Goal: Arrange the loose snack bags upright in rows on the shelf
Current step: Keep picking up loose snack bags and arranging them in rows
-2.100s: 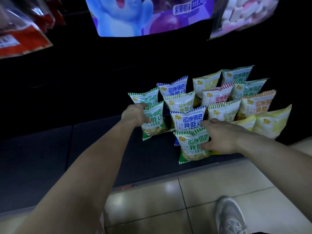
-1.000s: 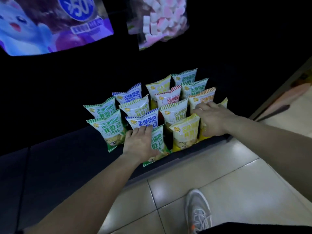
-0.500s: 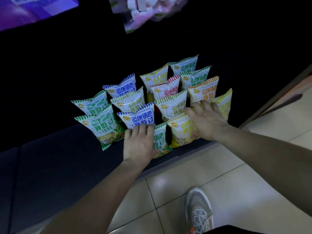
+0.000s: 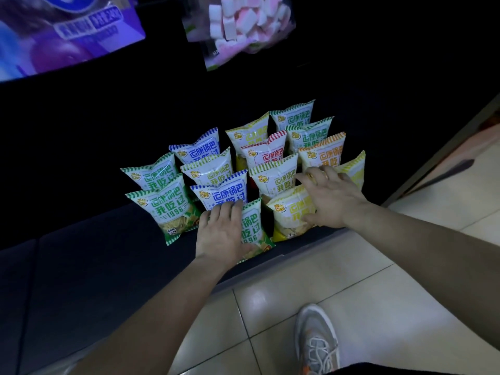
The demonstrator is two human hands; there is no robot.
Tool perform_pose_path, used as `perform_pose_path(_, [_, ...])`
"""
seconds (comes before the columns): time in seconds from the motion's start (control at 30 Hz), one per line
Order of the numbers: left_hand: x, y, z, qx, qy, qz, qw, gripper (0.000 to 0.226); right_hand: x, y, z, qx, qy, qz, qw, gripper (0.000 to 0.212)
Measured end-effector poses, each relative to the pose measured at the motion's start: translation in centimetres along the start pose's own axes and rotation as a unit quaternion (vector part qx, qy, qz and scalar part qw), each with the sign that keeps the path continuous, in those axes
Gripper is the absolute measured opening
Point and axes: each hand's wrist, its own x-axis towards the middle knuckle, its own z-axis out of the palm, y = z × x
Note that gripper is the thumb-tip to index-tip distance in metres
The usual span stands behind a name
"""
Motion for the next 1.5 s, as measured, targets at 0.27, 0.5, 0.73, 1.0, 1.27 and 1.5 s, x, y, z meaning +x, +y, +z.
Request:
perform_pose_path(0.27, [2.0, -2.0, -3.5, -0.047, 0.030, -0.015, 0.998, 0.107, 0.2, 1.8, -1.4, 0.023, 0.021, 0.036, 0.999, 0.101])
perform_pose_path(0.5, [3.1, -4.4, -3.7, -0.042, -0.013, -0.044, 0.998, 0.113, 0.3, 3.8, -0.9, 0.036, 0.008, 0.101, 0.994, 0.110])
perform_pose_path(0.73, [3.1, -4.5, -3.3, -0.010, -0.054, -0.032, 0.998, 0.108, 0.1, 3.7, -0.2, 0.029, -0.041, 0.099, 0.994, 0.102])
perform_pose_path(1.0, [2.2, -4.3, -4.7, -0.020, -0.064, -0.027, 0.997, 0.105, -0.4, 2.1, -1.9, 0.020, -0.022, 0.069, 0.997, 0.097])
perform_pose_path(1.27, [-0.2, -5.3, -6.7, -0.044, -0.056, -0.035, 0.997, 0.101, -1.5, -1.8, -5.1, 0.007, -0.025, 0.032, 0.999, 0.092])
perform_pose_path(1.5, [-1.1, -8.1, -7.5, -0.055, -0.056, -0.061, 0.995, 0.094, 0.2, -5.5, -6.3, 0.025, -0.024, 0.007, 0.999, 0.087])
